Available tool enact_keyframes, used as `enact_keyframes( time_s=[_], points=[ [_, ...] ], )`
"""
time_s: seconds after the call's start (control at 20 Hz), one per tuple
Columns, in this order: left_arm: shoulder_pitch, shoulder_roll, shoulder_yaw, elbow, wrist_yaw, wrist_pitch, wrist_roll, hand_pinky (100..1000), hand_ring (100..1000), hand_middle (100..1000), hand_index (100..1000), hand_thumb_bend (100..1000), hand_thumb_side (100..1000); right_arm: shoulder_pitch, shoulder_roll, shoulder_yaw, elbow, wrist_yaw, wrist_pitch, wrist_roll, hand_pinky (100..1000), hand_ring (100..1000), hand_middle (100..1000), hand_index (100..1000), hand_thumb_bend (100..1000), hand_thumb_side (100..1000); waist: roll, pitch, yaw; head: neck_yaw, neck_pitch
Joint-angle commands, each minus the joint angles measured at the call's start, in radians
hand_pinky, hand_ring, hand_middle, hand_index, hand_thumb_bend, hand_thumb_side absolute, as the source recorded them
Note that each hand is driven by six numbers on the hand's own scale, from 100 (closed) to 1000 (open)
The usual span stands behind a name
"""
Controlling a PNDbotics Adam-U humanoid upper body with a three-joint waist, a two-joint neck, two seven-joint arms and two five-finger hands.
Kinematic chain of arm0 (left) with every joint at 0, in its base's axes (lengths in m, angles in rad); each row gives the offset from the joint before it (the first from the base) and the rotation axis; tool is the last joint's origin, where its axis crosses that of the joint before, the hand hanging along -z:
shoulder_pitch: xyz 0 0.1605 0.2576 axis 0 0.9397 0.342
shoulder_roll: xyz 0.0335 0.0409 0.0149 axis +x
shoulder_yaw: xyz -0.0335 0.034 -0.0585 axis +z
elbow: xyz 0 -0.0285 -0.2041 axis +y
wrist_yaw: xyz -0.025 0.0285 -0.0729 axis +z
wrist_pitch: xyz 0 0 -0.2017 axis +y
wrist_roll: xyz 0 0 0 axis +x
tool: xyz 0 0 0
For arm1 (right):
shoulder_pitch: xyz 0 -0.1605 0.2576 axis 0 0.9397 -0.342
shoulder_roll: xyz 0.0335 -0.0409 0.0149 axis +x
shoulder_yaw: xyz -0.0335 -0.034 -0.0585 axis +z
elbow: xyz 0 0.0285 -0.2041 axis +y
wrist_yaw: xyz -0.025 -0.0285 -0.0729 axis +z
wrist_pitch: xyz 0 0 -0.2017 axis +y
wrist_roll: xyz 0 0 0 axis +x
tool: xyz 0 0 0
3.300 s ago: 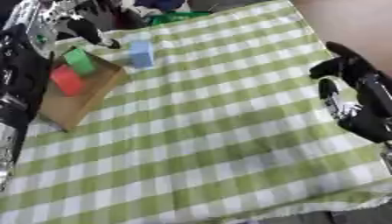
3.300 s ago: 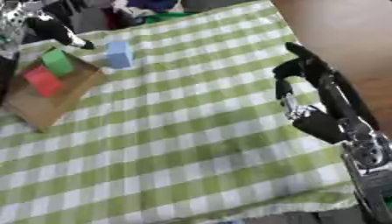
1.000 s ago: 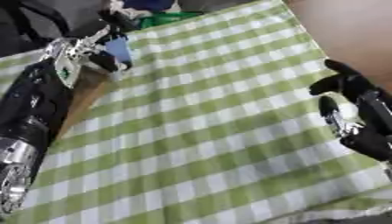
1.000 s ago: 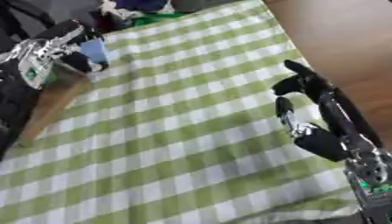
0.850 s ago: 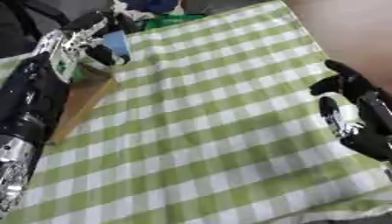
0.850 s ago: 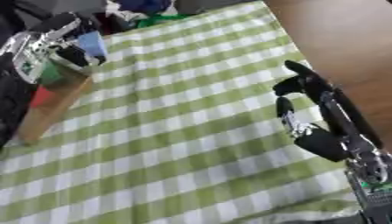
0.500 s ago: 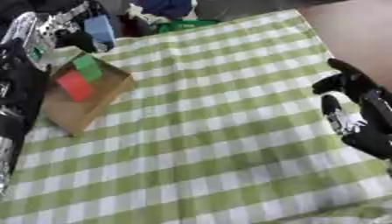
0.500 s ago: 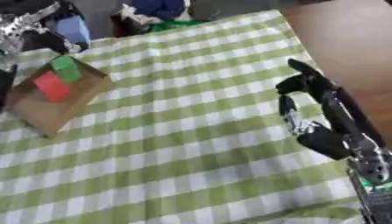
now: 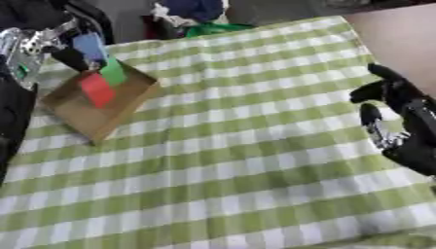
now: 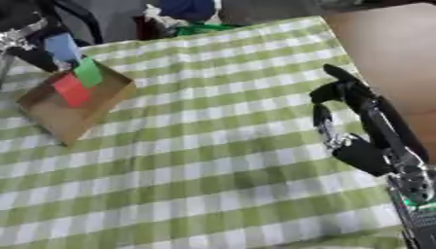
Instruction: Pick up objects on the table and place them in the box.
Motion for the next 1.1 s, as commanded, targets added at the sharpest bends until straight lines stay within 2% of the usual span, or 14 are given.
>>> enact_keyframes(
  time_s=[0.05, 0.35, 0.5, 0.6, 0.7, 0.9, 1.1],
  points=[
    [-0.012, 0.028, 0.015, 0.021, -0.004, 0.022, 0.032, 715, 614, 581, 792, 370, 151, -0.01, -0.008, -0.009, -0.011, -0.008, -0.003, -0.001, 853, 720, 680, 1000, 100, 608, -0.006, -0.013, -0.002, 0.002, -0.006],
    [-0.008, 0.027, 0.014, 0.058, 0.008, 0.029, 0.027, 755, 699, 704, 842, 431, 168, -0.009, -0.006, -0.009, -0.01, -0.008, -0.003, -0.001, 853, 720, 680, 1000, 100, 609, -0.003, -0.012, -0.002, 0.001, -0.002],
    [-0.008, 0.029, 0.012, 0.054, 0.015, 0.015, 0.02, 789, 749, 773, 877, 528, 209, -0.008, -0.006, -0.009, -0.009, -0.008, -0.004, 0.0, 853, 720, 680, 1000, 100, 610, -0.003, -0.012, -0.001, 0.0, -0.001],
    [-0.009, 0.031, 0.013, 0.04, 0.014, 0.008, 0.022, 808, 770, 813, 895, 554, 223, -0.008, -0.006, -0.009, -0.008, -0.008, -0.004, 0.001, 853, 721, 680, 1000, 100, 608, -0.003, -0.013, 0.0, -0.001, -0.001],
    [-0.009, 0.033, 0.019, 0.017, 0.021, 0.003, 0.03, 803, 766, 808, 891, 557, 231, -0.009, -0.006, -0.009, -0.009, -0.009, -0.004, 0.0, 853, 722, 680, 1000, 100, 607, -0.004, -0.015, 0.002, -0.002, -0.001],
    [0.007, 0.049, 0.035, -0.111, 0.096, -0.012, 0.104, 770, 739, 765, 881, 562, 266, -0.009, -0.007, -0.011, -0.009, -0.01, -0.005, 0.0, 853, 722, 680, 1000, 100, 605, -0.006, -0.016, 0.008, -0.003, 0.0],
    [0.059, 0.072, 0.029, -0.301, 0.25, -0.048, 0.166, 740, 729, 743, 872, 543, 251, -0.009, -0.008, -0.013, -0.01, -0.012, -0.004, -0.002, 853, 722, 680, 1000, 100, 606, -0.006, -0.017, 0.017, -0.001, 0.007]
  ],
)
